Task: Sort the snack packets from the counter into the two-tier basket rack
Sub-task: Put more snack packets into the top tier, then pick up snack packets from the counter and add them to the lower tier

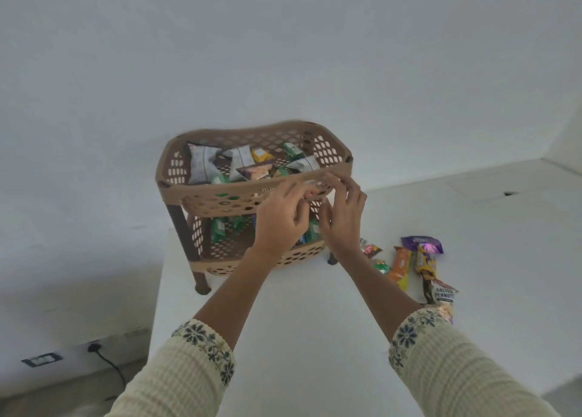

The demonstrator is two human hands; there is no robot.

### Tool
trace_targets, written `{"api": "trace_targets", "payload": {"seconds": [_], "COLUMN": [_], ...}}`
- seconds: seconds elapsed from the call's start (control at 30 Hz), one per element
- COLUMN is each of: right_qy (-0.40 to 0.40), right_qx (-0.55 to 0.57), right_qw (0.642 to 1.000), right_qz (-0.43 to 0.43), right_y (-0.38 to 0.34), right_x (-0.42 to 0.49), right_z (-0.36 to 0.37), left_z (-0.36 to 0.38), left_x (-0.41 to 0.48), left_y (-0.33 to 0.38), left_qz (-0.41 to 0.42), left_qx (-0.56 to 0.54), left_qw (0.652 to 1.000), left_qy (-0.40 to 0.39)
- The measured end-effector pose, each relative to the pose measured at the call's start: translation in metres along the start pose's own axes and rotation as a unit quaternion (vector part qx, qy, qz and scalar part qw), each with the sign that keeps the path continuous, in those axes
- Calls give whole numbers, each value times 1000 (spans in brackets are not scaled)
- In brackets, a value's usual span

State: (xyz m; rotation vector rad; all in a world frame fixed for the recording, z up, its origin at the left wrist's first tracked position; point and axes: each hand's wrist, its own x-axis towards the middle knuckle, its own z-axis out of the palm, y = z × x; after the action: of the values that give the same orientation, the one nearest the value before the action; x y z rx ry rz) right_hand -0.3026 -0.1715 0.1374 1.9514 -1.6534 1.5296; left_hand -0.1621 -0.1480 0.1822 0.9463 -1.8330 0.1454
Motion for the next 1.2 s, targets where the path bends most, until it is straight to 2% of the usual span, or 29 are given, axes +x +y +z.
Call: {"api": "trace_targets", "payload": {"seconds": [0.13,0.33,0.53,0.67,0.83,1.0,1.13,1.2], "right_qy": [-81,-205,-270,-309,-327,-342,-359,-366], "right_qx": [-43,-147,-279,-325,-285,-272,-274,-271], "right_qw": [996,963,886,833,813,815,817,820], "right_qz": [23,94,252,325,389,381,359,346], "right_y": [45,119,171,202,217,211,207,206], "right_x": [-37,-78,-101,-117,-126,-130,-136,-140], "right_z": [-21,-49,-73,-91,-96,-88,-82,-80], "left_z": [45,112,167,204,240,261,264,261], "left_x": [-35,-80,-103,-107,-111,-117,-122,-126], "left_y": [20,32,41,49,57,59,61,64], "left_qz": [-38,-99,-165,-147,-139,-136,-135,-139], "left_qx": [-22,36,77,117,108,143,188,207], "left_qw": [995,956,895,865,848,834,844,836], "left_qy": [-92,-275,-406,-465,-499,-515,-484,-489]}}
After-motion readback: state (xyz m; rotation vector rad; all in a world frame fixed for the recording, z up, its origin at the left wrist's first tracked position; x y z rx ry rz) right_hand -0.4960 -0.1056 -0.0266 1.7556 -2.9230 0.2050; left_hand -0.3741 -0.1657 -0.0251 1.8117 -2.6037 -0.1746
